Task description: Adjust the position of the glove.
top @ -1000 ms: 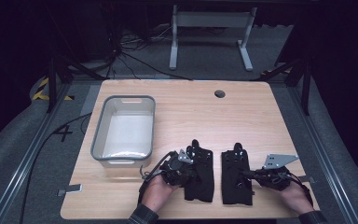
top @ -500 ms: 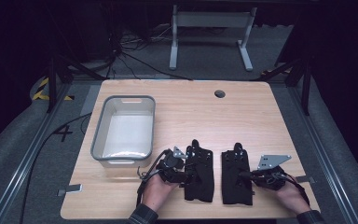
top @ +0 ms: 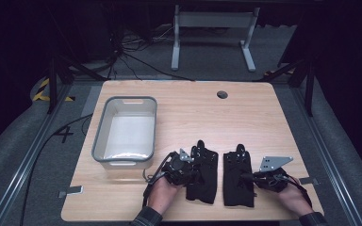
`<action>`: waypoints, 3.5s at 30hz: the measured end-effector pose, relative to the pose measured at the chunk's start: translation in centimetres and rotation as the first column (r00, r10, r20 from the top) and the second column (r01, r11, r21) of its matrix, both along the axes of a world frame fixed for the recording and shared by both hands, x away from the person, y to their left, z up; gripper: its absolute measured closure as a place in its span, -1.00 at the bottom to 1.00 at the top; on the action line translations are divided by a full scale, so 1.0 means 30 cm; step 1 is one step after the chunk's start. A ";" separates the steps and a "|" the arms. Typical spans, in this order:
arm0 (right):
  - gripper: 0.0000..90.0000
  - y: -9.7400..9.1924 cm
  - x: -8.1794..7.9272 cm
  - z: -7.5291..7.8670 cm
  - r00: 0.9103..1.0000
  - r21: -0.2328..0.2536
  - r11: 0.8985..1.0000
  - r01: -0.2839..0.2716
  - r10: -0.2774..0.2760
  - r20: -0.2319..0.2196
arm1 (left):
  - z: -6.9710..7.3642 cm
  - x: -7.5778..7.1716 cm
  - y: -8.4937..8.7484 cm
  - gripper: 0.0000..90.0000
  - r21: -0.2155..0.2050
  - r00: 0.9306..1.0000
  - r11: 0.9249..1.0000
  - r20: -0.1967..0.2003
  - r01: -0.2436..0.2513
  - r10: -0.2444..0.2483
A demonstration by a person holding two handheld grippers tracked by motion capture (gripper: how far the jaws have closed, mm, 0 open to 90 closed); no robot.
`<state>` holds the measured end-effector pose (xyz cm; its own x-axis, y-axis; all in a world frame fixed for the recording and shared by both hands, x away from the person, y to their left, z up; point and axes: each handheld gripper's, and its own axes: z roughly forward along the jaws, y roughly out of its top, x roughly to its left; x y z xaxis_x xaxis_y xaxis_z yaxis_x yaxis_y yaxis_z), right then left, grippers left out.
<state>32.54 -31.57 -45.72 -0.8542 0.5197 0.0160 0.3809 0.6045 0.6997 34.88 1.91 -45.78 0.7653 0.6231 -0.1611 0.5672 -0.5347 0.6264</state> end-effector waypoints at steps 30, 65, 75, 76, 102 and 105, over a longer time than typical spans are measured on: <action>1.00 0.085 0.027 -0.001 0.999 -0.003 0.999 -0.048 0.048 0.006 | 0.109 0.006 0.059 0.90 -0.219 1.000 0.976 0.005 -0.017 0.019; 1.00 0.168 0.060 -0.008 0.997 0.006 0.997 -0.079 0.079 0.007 | 0.155 0.036 -0.084 0.88 -0.306 0.993 0.947 -0.023 0.102 -0.115; 1.00 0.109 0.060 0.019 0.999 0.039 0.998 -0.040 0.039 0.015 | 0.134 0.039 -0.152 0.83 -0.309 0.987 0.940 -0.032 0.142 -0.160; 1.00 0.096 0.060 0.021 0.999 0.041 0.999 -0.031 0.030 0.017 | 0.134 0.039 -0.157 0.81 -0.310 0.986 0.939 -0.028 0.147 -0.164; 1.00 -0.003 0.028 0.028 1.000 0.036 0.999 0.021 -0.021 0.004 | 0.134 0.040 -0.126 0.85 -0.202 0.988 0.967 0.041 0.154 -0.149; 1.00 0.002 0.022 0.024 1.000 0.031 0.999 0.013 -0.013 -0.005 | 0.098 0.034 -0.102 0.85 -0.177 0.990 0.974 0.016 0.137 -0.137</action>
